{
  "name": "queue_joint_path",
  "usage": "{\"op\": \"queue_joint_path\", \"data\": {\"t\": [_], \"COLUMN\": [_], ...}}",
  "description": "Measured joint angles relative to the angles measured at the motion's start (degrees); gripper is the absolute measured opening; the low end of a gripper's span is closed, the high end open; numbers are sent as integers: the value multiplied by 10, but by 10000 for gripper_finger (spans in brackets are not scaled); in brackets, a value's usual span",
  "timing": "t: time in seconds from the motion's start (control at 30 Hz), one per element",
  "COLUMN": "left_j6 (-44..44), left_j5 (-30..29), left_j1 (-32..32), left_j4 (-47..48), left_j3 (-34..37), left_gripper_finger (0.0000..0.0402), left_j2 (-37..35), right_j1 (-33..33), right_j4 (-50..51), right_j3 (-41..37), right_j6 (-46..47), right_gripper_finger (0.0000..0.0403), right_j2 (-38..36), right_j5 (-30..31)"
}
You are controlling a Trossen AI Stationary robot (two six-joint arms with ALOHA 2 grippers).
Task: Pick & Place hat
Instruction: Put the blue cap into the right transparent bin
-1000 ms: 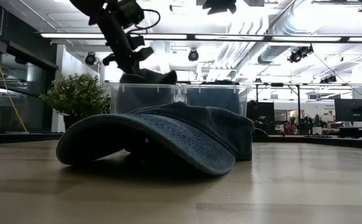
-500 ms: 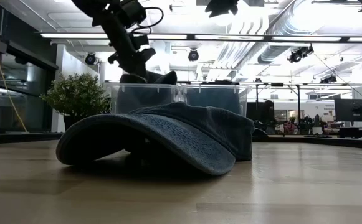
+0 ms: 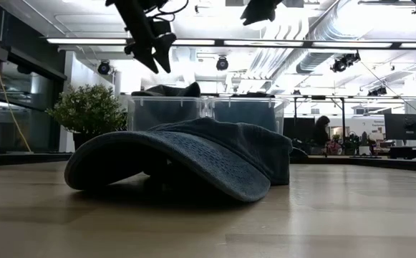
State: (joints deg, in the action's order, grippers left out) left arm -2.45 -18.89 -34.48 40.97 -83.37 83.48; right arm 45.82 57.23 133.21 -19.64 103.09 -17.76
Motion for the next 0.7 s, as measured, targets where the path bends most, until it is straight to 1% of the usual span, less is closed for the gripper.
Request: {"op": "queue_joint_path", "data": {"t": [0.1,0.17,0.3,0.43,0.53,0.6,0.7], "left_j6": [-29,-50,-74,-102,-133,-161,-211], "left_j5": [11,22,20,33,35,32,24], "left_j1": [0,7,35,81,125,155,200], "left_j4": [16,35,73,88,91,96,115], "left_j3": [-25,-42,-79,-102,-103,-104,-104], "left_gripper_finger": [268,268,268,268,268,268,268], "left_j2": [0,0,-1,-4,-4,-4,-4], "right_j1": [8,17,40,56,60,59,62], "right_j4": [5,7,6,13,33,54,64], "right_j3": [0,0,0,0,0,0,0], "right_j6": [-9,-9,6,14,1,-15,-26], "right_gripper_finger": [218,218,218,217,217,217,217], "right_j2": [-1,-2,-4,-4,-4,-4,-4], "right_j5": [-17,-44,-108,-181,-220,-233,-234]}}
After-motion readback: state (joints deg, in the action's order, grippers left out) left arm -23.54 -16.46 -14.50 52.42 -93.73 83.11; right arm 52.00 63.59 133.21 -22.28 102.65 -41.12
